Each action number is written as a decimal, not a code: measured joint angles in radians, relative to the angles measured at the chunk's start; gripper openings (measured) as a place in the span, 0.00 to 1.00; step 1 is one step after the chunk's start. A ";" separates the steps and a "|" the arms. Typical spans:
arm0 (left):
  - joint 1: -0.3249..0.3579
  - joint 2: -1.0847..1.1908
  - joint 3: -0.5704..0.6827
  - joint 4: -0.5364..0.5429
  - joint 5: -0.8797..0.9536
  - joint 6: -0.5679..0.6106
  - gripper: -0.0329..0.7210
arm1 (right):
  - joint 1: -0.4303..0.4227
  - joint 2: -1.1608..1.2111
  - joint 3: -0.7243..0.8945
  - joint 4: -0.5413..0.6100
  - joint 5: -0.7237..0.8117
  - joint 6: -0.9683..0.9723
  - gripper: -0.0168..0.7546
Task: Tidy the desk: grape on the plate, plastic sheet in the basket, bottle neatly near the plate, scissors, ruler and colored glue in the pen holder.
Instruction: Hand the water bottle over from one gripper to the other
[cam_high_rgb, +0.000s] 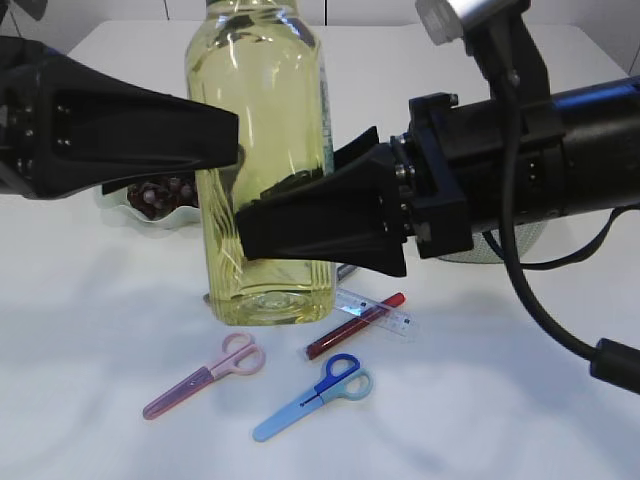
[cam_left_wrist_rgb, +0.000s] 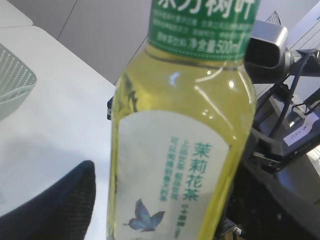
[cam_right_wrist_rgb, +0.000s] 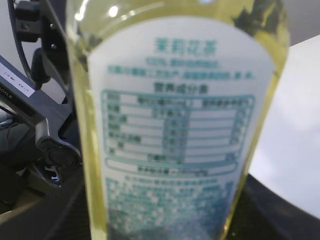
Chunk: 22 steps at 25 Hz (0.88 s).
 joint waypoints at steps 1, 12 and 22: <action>0.000 0.006 -0.004 0.000 0.002 0.010 0.87 | 0.000 0.000 0.000 0.000 0.000 0.005 0.69; -0.002 0.078 -0.023 -0.042 0.063 0.111 0.82 | -0.002 0.000 0.000 -0.015 -0.013 0.031 0.69; -0.002 0.093 -0.023 -0.086 0.071 0.111 0.80 | -0.004 0.000 0.000 0.004 -0.021 0.041 0.69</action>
